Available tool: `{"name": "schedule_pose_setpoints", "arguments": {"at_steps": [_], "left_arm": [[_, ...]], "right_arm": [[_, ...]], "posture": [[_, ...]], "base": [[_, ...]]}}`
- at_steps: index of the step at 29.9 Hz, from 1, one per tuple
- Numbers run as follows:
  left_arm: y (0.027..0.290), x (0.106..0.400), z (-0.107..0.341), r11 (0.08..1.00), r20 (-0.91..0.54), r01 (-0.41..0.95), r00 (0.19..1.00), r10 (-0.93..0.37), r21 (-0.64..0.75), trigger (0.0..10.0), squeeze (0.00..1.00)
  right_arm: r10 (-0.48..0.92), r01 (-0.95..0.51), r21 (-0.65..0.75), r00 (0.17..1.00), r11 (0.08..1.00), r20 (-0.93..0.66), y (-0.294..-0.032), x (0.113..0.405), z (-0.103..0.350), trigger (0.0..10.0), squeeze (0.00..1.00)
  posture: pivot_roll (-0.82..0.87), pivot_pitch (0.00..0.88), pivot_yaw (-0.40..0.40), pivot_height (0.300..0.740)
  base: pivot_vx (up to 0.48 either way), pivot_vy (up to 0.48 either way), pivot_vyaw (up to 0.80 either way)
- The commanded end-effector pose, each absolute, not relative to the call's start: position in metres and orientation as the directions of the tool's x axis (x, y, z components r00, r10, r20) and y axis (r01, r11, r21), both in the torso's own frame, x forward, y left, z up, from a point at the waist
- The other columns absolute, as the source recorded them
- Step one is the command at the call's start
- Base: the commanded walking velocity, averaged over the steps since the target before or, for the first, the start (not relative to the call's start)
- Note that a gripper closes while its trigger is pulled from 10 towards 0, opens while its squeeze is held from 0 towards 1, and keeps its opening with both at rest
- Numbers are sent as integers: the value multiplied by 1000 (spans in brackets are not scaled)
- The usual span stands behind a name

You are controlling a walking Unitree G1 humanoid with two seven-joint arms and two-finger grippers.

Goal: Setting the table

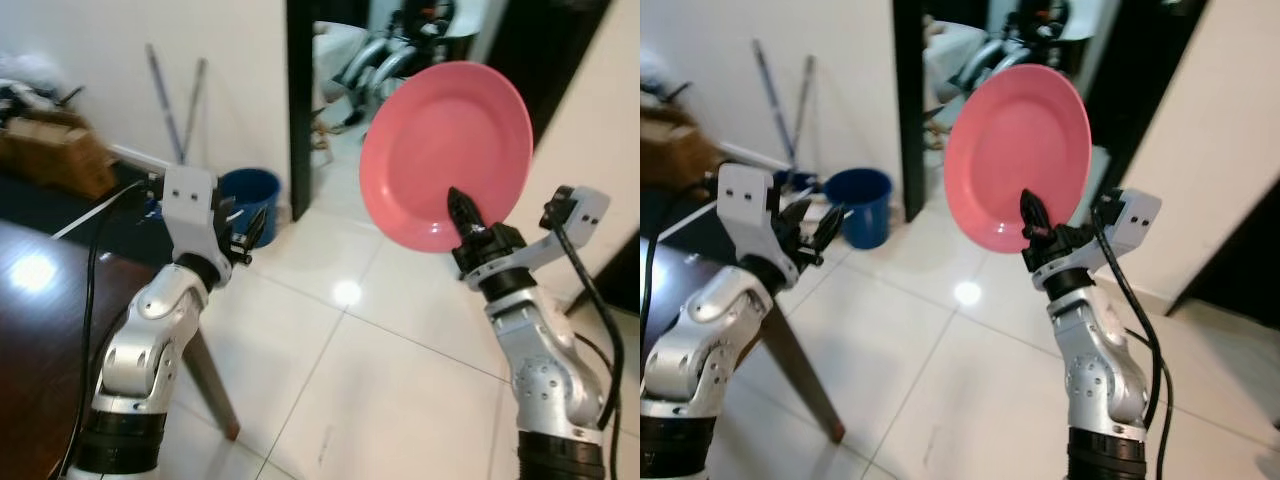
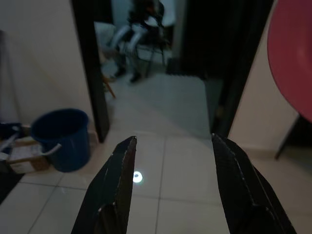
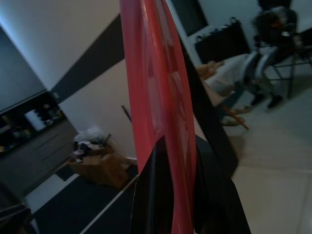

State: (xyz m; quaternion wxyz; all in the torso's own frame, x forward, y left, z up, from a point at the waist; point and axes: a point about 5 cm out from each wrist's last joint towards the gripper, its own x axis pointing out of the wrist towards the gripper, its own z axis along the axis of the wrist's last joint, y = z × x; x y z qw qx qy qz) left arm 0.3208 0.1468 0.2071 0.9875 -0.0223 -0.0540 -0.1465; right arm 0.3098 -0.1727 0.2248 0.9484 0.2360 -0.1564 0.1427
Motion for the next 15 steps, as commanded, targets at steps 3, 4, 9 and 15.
{"name": "schedule_pose_setpoints", "arguments": {"at_steps": [3, 4, 9, 15], "left_arm": [[147, 316, 178, 947, 9, 321, 947, -321, -4, 10000, 0], [147, 314, 172, 946, -14, 325, 946, -325, 10, 10000, 0], [148, 310, 156, 940, -73, 340, 939, -337, 38, 10000, 0], [145, 299, 119, 924, -193, 380, 911, -364, 49, 10000, 0]], "right_arm": [[215, -324, 367, 927, 872, 309, -171, 308, 206, 10000, 0], [215, -315, 362, 932, 877, 290, -172, 308, 200, 10000, 0], [217, -290, 346, 948, 892, 234, -173, 306, 181, 10000, 0], [252, -270, 287, 963, 919, 99, -170, 299, 141, 10000, 0]], "posture": [[-55, 0, 101, 740], [-55, 0, 101, 740], [-49, 0, 99, 740], [-47, 0, 101, 740]], "base": [[0, 0, -800], [0, 0, -800], [0, 0, -800], [0, 0, -800]]}}
